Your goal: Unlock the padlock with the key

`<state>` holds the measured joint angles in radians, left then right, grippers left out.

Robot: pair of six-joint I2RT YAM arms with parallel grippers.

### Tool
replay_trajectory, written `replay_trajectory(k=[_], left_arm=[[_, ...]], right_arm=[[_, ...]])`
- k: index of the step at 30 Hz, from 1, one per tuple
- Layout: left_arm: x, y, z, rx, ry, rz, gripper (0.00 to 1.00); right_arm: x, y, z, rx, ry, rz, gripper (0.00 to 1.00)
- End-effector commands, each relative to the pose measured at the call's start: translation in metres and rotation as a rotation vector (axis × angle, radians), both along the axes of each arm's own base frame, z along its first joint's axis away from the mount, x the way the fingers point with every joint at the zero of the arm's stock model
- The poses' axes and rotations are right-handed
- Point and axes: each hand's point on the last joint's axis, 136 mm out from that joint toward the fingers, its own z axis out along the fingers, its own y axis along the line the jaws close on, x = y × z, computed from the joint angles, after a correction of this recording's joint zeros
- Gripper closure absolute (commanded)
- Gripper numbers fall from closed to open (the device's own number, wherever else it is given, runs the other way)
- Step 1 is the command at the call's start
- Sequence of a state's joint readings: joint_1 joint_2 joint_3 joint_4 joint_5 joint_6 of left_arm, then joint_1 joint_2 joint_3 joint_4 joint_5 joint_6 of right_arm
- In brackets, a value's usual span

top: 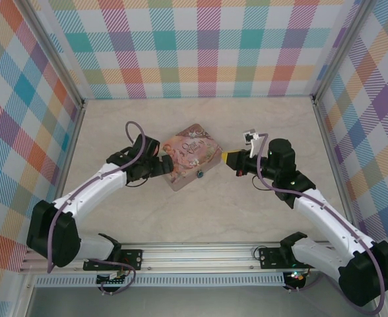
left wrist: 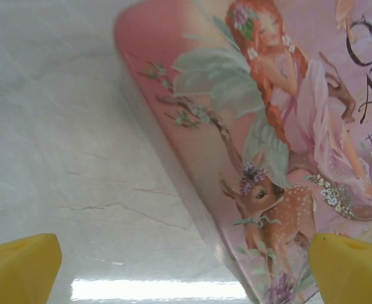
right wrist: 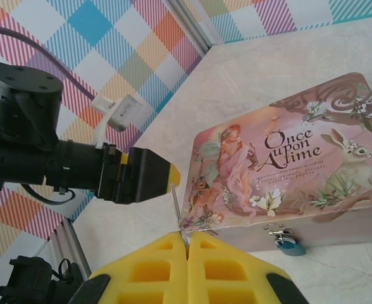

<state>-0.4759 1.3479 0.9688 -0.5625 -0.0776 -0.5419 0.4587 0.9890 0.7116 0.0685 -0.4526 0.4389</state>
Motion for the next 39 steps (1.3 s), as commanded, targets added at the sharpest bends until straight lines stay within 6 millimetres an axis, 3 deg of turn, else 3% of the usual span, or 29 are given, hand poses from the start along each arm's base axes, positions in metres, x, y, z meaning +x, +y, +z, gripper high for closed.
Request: replay_trajectory(k=[1, 8, 19, 25, 34, 39], left_arm=[[0.01, -0.019, -0.007, -0.109, 0.0, -0.005, 0.0], [0.015, -0.018, -0.032, -0.048, 0.052, -0.017, 0.01], [0.012, 0.022, -0.053, 0.049, 0.118, 0.001, 0.05], [0.026, 0.044, -0.055, 0.053, 0.119, 0.029, 0.05], [0.075, 0.075, -0.038, 0.094, 0.076, 0.036, 0.05], [0.093, 0.072, -0.003, 0.088, -0.03, -0.009, 0.05]], right_arm=[[0.001, 0.001, -0.006, -0.015, 0.001, 0.001, 1.0], [0.001, 0.0, -0.01, -0.025, 0.011, -0.008, 1.0], [0.002, -0.002, -0.017, -0.051, 0.027, -0.015, 1.0], [0.003, -0.002, -0.017, -0.053, 0.026, -0.014, 1.0], [0.003, -0.002, -0.018, -0.059, 0.03, -0.014, 1.0], [0.004, -0.001, -0.022, -0.061, 0.047, -0.011, 1.0]])
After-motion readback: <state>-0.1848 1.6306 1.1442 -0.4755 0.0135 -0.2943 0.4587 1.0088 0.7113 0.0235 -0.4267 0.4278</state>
